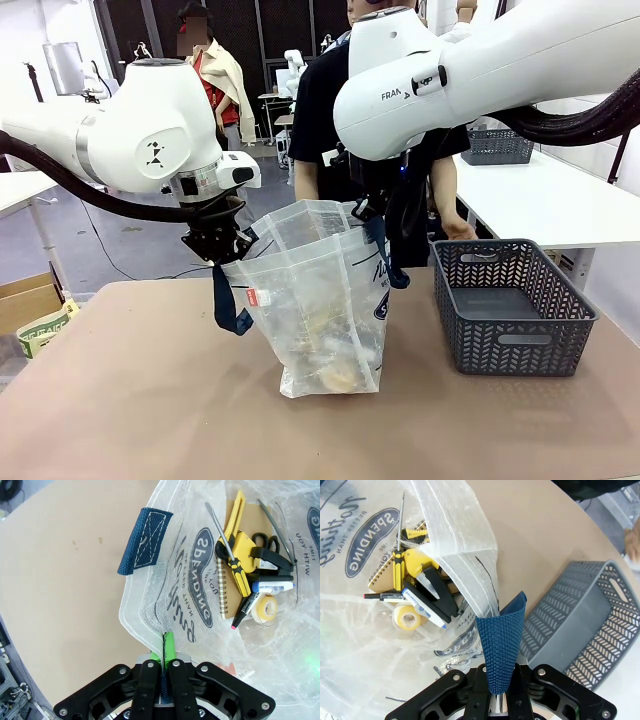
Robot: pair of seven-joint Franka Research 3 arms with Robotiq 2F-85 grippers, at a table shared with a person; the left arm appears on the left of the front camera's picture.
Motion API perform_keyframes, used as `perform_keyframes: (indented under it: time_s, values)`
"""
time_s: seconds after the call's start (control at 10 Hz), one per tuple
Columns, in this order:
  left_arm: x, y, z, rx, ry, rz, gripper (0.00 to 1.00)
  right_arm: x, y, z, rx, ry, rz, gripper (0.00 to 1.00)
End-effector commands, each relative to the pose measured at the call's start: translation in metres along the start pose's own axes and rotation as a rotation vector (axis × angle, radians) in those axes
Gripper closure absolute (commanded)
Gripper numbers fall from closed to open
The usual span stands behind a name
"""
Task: Transfer purchased items from the store into the shopping bag.
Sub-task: Move the Reusable shopping bag to the right side of the table.
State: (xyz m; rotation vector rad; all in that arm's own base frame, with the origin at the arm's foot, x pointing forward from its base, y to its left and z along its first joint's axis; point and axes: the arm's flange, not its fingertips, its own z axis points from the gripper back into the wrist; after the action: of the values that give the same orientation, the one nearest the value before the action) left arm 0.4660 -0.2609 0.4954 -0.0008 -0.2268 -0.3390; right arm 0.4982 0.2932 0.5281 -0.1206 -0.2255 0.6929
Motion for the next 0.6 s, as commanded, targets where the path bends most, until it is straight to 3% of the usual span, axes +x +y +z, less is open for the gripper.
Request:
perform_keyframes:
  time_s: [0.0,0.5]
  values:
    - [0.0,0.0005,0.0006,0.001,-0.001,0.001,1.0,-0.0001,-0.0003,0.0014,-0.001,-0.003,0.0,1.0]
    - [0.0,0.0005,0.0006,0.001,-0.001,0.001,1.0,-0.0001,-0.0003,0.0014,-0.001,-0.003,0.0,1.0]
